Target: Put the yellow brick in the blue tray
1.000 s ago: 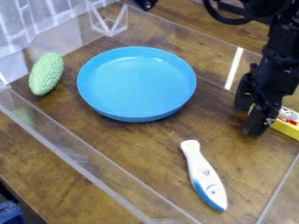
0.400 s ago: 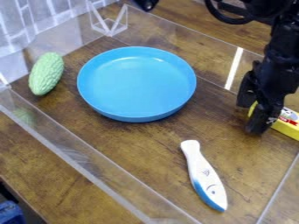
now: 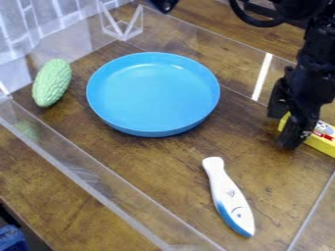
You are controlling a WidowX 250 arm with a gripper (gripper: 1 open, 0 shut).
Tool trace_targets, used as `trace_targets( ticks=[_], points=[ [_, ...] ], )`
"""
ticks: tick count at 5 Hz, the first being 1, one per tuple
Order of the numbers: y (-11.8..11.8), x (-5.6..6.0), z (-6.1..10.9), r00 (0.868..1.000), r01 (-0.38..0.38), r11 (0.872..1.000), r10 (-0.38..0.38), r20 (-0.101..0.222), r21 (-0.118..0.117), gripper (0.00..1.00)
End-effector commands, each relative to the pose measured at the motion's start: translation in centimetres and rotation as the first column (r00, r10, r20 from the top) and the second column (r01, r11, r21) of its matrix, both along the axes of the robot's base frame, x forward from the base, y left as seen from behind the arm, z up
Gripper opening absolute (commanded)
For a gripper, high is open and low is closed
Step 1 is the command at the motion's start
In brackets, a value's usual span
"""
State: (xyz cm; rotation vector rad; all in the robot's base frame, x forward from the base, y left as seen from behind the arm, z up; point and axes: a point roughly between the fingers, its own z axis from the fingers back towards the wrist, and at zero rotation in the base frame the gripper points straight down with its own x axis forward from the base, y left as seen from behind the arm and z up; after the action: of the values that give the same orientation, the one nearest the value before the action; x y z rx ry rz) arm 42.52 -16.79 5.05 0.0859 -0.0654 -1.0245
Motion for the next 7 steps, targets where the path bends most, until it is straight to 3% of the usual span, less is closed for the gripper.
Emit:
trace_targets(
  ticks=[1, 2, 3, 4, 5, 6, 7],
  points=[
    [-4.1, -0.7, 5.2, 0.989, 0.087, 0.994, -0.079, 0.125, -0.058, 0.00],
    [-4.3, -0.7, 5.1, 0.989, 0.088, 0.995, -0.081, 0.121, -0.057, 0.00],
    [-4.5, -0.7, 4.9, 0.990, 0.084, 0.995, -0.077, 0.117, -0.060, 1.00],
    [-4.8, -0.7, 4.8, 0.991, 0.081, 0.995, -0.074, 0.113, -0.061, 1.00],
    [-4.9, -0.6, 4.4, 0.991, 0.082, 0.995, -0.075, 0.112, -0.062, 0.00],
    [-5.1, -0.5, 3.9, 0.991, 0.081, 0.995, -0.073, 0.110, -0.064, 1.00],
    [-5.3, -0.5, 3.5, 0.991, 0.080, 0.995, -0.073, 0.109, -0.066, 1.00]
  ],
)
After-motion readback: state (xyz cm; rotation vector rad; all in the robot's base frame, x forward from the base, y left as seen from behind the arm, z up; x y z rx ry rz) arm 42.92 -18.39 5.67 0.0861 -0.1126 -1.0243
